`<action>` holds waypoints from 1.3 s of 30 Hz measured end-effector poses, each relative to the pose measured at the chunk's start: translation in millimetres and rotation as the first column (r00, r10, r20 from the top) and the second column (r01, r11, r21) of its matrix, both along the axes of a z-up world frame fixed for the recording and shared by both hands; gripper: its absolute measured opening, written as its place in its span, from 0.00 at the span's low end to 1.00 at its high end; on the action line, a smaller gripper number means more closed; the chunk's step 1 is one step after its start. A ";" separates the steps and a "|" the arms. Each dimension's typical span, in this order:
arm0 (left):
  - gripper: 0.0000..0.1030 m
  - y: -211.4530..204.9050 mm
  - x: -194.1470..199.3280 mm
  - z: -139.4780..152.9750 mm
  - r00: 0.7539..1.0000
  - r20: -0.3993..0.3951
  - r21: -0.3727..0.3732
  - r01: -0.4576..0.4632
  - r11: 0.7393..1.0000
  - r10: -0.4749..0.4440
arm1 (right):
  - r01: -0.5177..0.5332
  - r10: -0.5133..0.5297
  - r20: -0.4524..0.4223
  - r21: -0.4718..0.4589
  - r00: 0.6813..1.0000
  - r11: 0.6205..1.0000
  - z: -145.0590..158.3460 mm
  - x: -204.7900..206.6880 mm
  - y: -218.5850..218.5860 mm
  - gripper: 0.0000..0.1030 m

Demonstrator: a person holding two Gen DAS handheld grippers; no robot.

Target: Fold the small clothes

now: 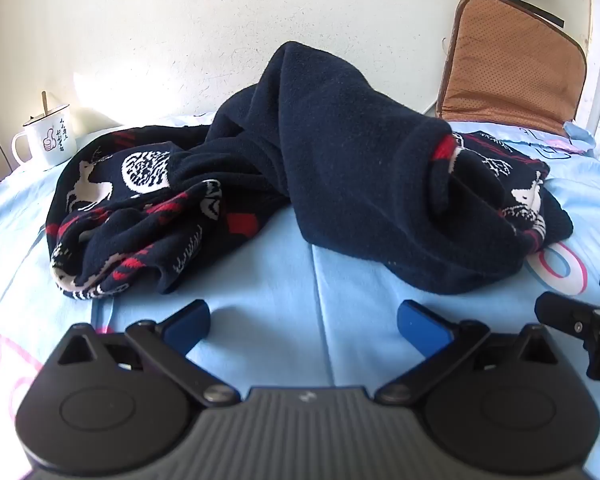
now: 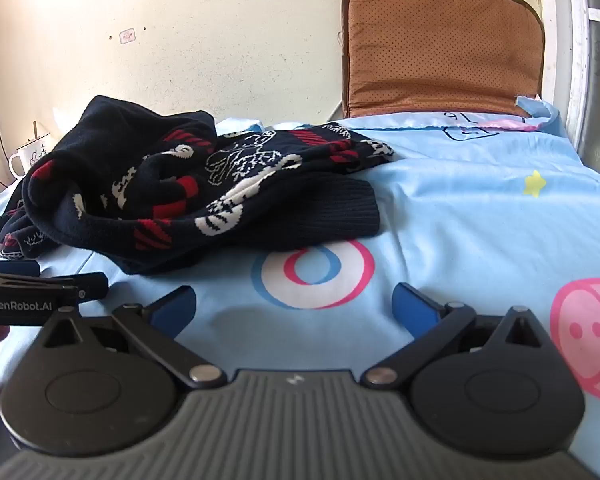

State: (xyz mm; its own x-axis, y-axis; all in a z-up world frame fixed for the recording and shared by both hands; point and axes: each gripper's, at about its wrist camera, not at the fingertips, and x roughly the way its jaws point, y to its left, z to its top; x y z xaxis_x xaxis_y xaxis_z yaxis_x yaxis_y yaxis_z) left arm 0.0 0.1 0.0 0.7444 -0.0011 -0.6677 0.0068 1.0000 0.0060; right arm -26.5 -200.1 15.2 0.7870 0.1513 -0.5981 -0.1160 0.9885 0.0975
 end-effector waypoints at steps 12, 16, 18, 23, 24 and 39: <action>1.00 7.2 -12.4 0.7 0.999 0.007 -0.001 0.042 0.999 -0.042 | -0.010 0.009 -0.016 -0.047 1.000 0.999 -1.3 5.0 5.9 1.00; 1.00 4.8 -21.0 2.3 0.998 0.015 -0.011 0.054 0.998 -0.054 | -0.008 0.008 -0.012 -0.033 1.000 0.999 -0.4 1.4 2.8 1.00; 1.00 10.2 -24.1 4.4 0.998 0.038 -0.041 0.050 0.998 -0.048 | -0.007 0.007 -0.005 -0.017 1.000 1.000 -0.4 0.1 0.7 1.00; 1.00 28.1 -42.2 17.5 0.986 0.158 -0.037 0.057 0.998 -0.051 | -0.020 0.018 0.060 0.027 0.998 0.999 7.5 -9.9 -5.2 0.92; 1.00 35.5 -47.4 22.2 0.981 0.187 -0.018 0.053 0.998 -0.048 | -0.043 0.042 0.087 0.006 0.995 0.999 11.7 -12.2 -3.6 0.80; 0.81 171.7 -2.2 23.1 0.977 -0.027 -0.372 -0.204 0.905 0.210 | -0.381 0.388 0.176 -0.072 0.905 0.922 43.2 18.1 76.8 0.11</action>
